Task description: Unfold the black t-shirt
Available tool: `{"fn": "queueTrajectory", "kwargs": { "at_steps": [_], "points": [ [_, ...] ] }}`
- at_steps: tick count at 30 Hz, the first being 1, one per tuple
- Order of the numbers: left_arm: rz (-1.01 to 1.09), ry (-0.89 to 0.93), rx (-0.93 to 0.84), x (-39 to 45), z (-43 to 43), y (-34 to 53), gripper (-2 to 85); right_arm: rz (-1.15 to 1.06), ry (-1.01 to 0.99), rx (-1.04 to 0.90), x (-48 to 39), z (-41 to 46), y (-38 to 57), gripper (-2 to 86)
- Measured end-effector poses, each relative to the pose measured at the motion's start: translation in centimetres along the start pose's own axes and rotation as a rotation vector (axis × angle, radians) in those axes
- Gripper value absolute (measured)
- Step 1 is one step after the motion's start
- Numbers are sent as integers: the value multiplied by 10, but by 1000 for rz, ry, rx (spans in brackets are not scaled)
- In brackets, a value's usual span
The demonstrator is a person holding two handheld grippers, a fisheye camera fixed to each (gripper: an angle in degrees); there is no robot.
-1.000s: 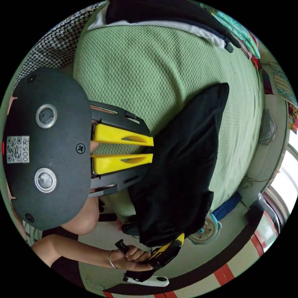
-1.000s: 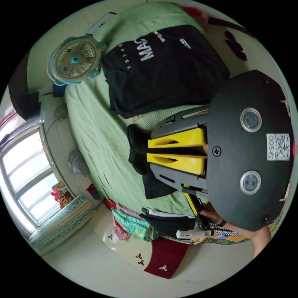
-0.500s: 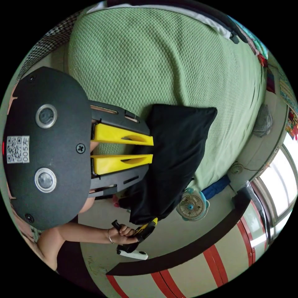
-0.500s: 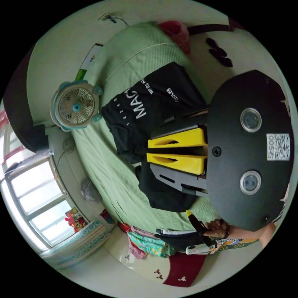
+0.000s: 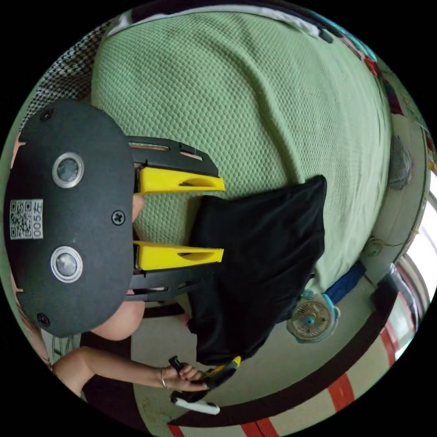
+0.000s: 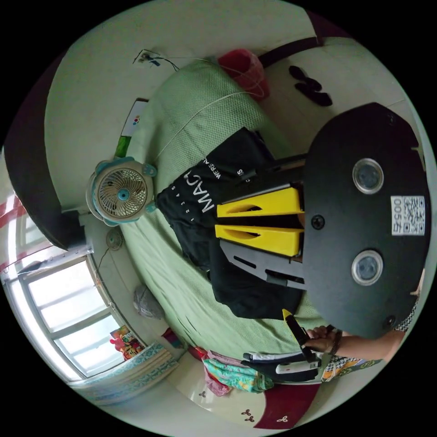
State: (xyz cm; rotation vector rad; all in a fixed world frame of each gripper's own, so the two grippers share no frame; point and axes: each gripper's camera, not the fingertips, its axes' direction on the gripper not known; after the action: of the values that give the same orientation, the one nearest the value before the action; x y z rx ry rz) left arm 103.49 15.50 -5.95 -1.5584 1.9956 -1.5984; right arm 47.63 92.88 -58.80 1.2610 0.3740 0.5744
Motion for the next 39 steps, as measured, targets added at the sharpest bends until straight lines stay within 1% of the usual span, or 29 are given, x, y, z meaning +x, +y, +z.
{"fn": "queueTrajectory", "kwargs": {
  "at_steps": [3, 4, 5, 6, 8, 12, 16, 19, 22, 27, 29, 32, 35, 39],
  "points": [
    [38, -82, 17, 24, 6, -1, 174, -43, 23, 4, -12, -2, 4, -9],
    [37, -125, 17, 33, 7, -2, 163, -50, 26, 5, -14, -3, 5, -9],
    [45, -159, 13, 41, 9, -3, 143, -62, 32, 6, -18, -3, 7, -9],
    [49, -159, 12, 45, 10, -3, 129, -77, 37, 6, -23, -3, 9, -9],
    [63, -146, -7, 59, 15, -5, 72, -98, 46, 5, -29, -3, 12, -9],
    [79, -209, -38, 75, 16, -6, 55, -144, 62, -6, -41, -1, 19, -9],
    [93, -275, -54, 80, 0, -6, 48, -165, 66, -17, -49, 1, 23, -9],
    [81, -350, -38, 69, -25, -2, 46, -189, 39, -56, -61, 8, 27, -8],
    [27, -386, -10, 44, -54, 5, 45, -229, 7, -89, -82, 20, 37, -9],
    [-53, -490, 7, -2, -101, 28, 46, -294, -81, -176, -141, 54, 60, -9],
    [-121, -528, 22, -28, -125, 47, 47, -326, -109, -204, -164, 64, 67, -9],
    [-201, -546, 23, -57, -149, 73, 47, -388, -158, -232, -197, 73, 77, -9],
    [-222, -516, 21, -72, -164, 98, 50, -444, -167, -236, -215, 74, 85, -9],
    [-213, -451, 31, -72, -173, 118, 60, -445, -78, -239, -203, 76, 88, -9]
  ]
}}
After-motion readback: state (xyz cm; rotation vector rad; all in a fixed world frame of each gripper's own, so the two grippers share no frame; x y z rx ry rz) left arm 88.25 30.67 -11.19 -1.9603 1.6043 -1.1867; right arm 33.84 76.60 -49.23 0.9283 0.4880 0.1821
